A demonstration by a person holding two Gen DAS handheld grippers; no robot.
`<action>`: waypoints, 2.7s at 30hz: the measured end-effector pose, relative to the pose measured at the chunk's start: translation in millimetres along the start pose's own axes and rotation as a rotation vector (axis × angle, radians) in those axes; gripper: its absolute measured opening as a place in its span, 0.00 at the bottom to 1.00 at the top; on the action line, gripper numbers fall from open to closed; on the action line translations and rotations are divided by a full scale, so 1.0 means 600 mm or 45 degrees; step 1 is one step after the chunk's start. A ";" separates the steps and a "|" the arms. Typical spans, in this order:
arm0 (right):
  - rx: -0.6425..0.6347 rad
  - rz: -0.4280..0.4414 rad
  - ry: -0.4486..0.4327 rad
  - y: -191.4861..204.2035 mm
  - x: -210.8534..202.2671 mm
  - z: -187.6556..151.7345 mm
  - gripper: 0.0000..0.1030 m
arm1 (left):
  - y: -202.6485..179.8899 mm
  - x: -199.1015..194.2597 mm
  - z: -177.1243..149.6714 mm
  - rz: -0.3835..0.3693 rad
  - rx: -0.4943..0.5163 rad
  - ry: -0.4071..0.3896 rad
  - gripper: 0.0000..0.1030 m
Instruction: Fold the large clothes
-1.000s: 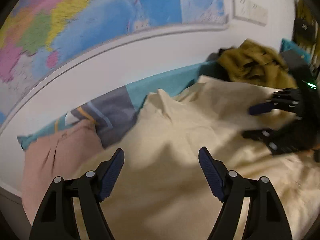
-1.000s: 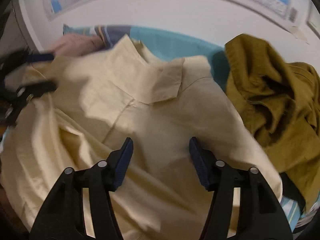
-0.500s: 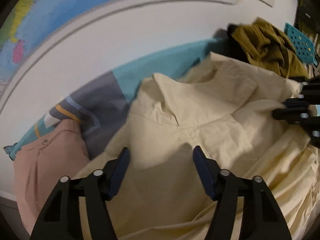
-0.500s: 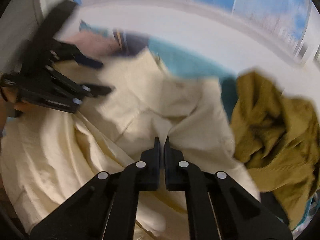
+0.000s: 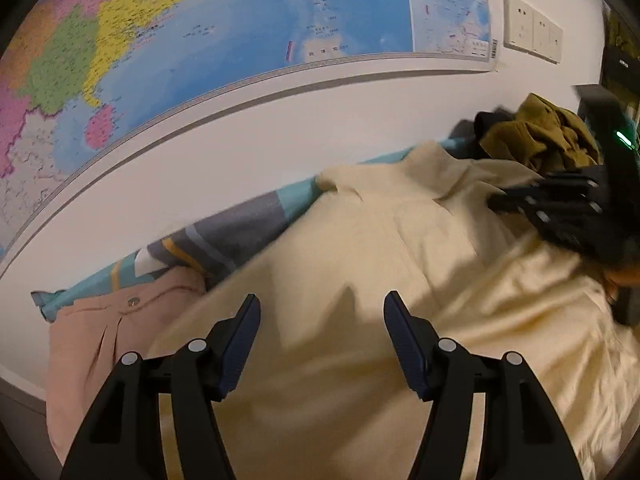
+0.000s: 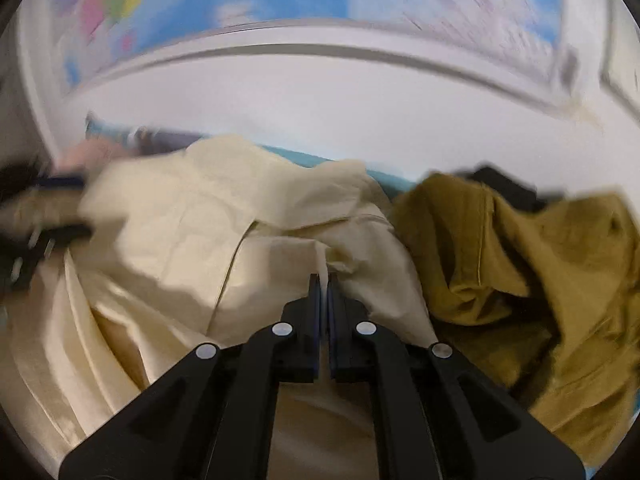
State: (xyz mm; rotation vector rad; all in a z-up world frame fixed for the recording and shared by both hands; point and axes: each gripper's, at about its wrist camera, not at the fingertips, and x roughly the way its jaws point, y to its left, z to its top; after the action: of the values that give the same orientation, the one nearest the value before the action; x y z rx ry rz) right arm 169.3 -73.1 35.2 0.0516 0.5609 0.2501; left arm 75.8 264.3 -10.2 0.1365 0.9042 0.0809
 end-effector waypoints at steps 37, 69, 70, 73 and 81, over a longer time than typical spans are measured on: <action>0.545 0.594 0.086 -0.043 -0.355 -0.482 0.82 | -0.012 -0.216 -0.448 -0.803 -0.568 0.091 0.93; 0.531 0.876 0.009 0.042 -0.394 -0.522 0.34 | -0.006 -0.266 -0.509 -0.698 -0.640 0.131 0.43; 0.529 0.876 -0.013 0.044 -0.398 -0.518 0.27 | -0.008 -0.261 -0.503 -0.653 -0.647 0.145 0.27; 0.524 0.877 -0.061 0.042 -0.412 -0.516 0.19 | -0.010 -0.258 -0.489 -0.640 -0.680 0.119 0.16; 0.496 0.832 -0.145 0.043 -0.447 -0.493 0.17 | -0.019 -0.299 -0.457 -0.557 -0.607 0.046 0.14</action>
State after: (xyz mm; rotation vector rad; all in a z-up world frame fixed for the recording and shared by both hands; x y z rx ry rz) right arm -212.8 -120.8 -72.5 0.6296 0.4587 0.7656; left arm -250.8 253.4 -39.9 -0.5068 0.9104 -0.1093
